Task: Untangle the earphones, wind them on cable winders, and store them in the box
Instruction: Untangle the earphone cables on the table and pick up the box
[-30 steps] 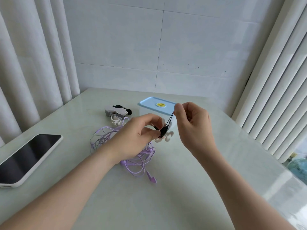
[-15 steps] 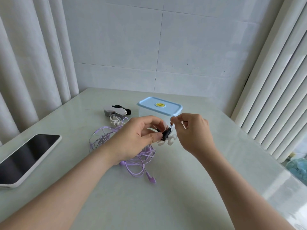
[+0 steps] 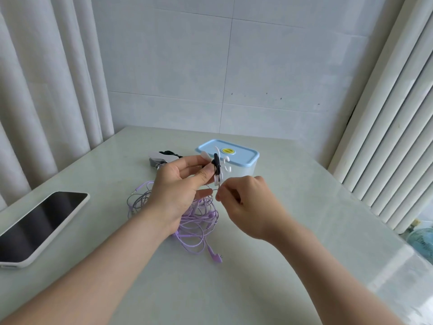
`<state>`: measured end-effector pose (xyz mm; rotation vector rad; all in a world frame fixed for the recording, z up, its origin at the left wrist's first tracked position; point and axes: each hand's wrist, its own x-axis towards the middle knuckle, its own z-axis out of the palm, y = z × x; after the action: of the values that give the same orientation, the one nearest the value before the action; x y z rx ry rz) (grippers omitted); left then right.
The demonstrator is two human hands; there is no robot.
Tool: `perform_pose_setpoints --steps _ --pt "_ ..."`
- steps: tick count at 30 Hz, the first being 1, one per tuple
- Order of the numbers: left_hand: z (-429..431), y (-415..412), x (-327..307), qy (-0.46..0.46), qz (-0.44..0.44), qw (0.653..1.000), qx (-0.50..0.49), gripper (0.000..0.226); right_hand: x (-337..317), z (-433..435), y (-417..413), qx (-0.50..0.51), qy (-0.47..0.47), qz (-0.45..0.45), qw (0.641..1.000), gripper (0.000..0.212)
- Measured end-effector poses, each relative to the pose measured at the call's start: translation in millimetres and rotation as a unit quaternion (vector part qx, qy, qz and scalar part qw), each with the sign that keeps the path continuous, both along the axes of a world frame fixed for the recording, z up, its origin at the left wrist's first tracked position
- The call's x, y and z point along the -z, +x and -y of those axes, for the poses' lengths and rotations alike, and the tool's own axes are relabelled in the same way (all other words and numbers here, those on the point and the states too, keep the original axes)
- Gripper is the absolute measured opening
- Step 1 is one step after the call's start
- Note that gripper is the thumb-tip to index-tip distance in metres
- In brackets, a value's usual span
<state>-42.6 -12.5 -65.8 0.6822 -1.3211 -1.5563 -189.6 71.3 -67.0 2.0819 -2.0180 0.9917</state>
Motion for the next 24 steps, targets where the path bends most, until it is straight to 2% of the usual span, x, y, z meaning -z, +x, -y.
perform_pose_setpoints --steps 4,6,12,15,17,21,24 --pt "1.0 -2.0 -0.4 0.041 -0.035 0.998 -0.020 0.018 -5.9 -5.8 10.3 -0.059 -0.004 -0.028 0.998 0.033" --pt "2.0 -2.0 2.2 0.035 -0.027 0.998 -0.035 0.019 -7.8 -8.8 12.5 -0.066 0.009 -0.012 0.998 0.033" --pt "3.2 -0.9 4.0 -0.057 0.059 0.994 -0.065 0.015 -23.6 -16.5 9.0 -0.032 0.019 0.204 0.978 0.028" --pt "2.1 -0.7 4.2 -0.168 0.140 0.975 -0.047 0.016 -31.1 -16.8 4.2 -0.012 0.016 0.353 0.936 0.025" --pt "1.4 -0.8 5.1 -0.239 0.189 0.952 -0.021 0.017 -34.1 -16.2 -1.4 0.005 0.010 0.414 0.910 0.025" --pt "-2.6 -1.9 5.3 -0.331 0.254 0.908 0.020 0.023 -33.6 -15.6 -11.1 0.029 0.002 0.419 0.908 0.024" --pt "-6.4 -0.6 6.3 -0.351 0.278 0.891 0.072 0.028 -30.4 -15.4 -18.7 0.061 -0.018 0.393 0.917 0.026"
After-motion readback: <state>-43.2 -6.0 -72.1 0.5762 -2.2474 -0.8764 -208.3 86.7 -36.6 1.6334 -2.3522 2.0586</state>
